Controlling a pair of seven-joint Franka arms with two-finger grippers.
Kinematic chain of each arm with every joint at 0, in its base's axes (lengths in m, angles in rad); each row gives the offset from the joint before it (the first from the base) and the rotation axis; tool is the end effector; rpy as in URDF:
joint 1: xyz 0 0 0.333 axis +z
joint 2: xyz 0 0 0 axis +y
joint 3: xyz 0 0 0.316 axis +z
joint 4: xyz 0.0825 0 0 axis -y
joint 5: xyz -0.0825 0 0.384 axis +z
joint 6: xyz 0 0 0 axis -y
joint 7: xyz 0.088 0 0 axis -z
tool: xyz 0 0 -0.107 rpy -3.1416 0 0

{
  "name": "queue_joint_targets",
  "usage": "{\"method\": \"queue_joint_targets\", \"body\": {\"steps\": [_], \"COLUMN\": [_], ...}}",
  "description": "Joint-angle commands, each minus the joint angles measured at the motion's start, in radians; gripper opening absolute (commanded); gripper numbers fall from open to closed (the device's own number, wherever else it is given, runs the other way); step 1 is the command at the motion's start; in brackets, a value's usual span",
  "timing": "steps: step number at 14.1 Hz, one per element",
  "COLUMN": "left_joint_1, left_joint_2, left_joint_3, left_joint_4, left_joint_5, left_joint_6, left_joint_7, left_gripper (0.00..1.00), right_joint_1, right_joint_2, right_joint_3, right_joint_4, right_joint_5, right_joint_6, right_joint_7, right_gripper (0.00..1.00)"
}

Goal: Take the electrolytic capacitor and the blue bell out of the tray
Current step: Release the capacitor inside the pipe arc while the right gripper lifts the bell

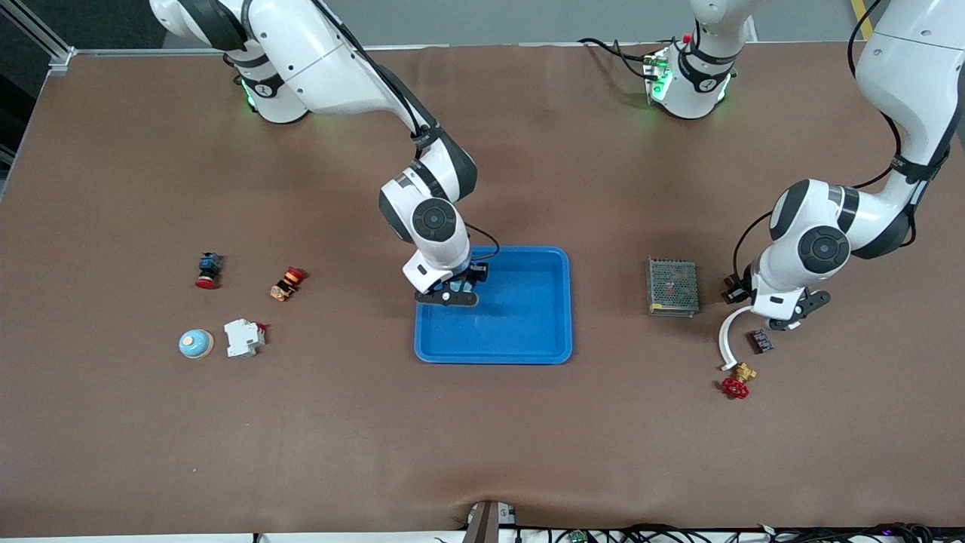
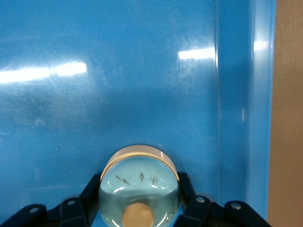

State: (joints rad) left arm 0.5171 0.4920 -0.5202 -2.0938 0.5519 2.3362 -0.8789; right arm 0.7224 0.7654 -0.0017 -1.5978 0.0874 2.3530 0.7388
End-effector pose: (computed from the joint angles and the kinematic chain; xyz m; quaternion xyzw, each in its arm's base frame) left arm 0.5646 0.0044 0.1993 -0.9659 -0.2417 0.0365 0.0848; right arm 0.5203 0.4588 0.1804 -0.9987 0.0398 0.0240 0.0191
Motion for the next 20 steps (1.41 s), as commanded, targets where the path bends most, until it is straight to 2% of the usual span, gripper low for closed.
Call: {"method": "queue_joint_targets", "body": {"steps": [1,4,8,13,15,20], "left_joint_1": [0.003,0.003,0.003,0.004,0.006,0.006], "left_joint_2": [-0.039,-0.052,-0.052,-0.055,-0.061,-0.107], "left_joint_3": [-0.017,-0.050,-0.115,-0.210,-0.242,-0.258], "left_joint_4": [0.024,0.079,0.205,0.357,0.424,0.558], "left_joint_5": [0.017,0.010,0.002,-0.018,-0.044,-0.141], "left_joint_6": [-0.006,-0.020,-0.144,-0.322,-0.401,-0.538], "left_joint_7": [0.000,0.000,0.005,0.009,0.040,0.176], "left_gripper": [1.00,1.00,1.00,1.00,1.00,1.00], "right_joint_1": [0.002,-0.008,-0.060,-0.210,-0.250,-0.250], "right_joint_2": [-0.026,-0.101,-0.234,-0.440,-0.504,-0.583], "right_joint_3": [-0.001,-0.001,-0.001,-0.001,-0.001,0.000], "right_joint_4": [0.012,0.032,0.024,0.009,-0.028,-0.057], "right_joint_5": [-0.017,-0.017,-0.014,-0.014,-0.012,-0.014], "right_joint_6": [-0.049,-0.200,-0.411,-0.668,-0.683,-0.672], "right_joint_7": [-0.001,-0.027,-0.157,-0.470,-0.576,-0.585], "right_gripper": [0.50,0.50,0.50,0.50,0.50,0.49]}}
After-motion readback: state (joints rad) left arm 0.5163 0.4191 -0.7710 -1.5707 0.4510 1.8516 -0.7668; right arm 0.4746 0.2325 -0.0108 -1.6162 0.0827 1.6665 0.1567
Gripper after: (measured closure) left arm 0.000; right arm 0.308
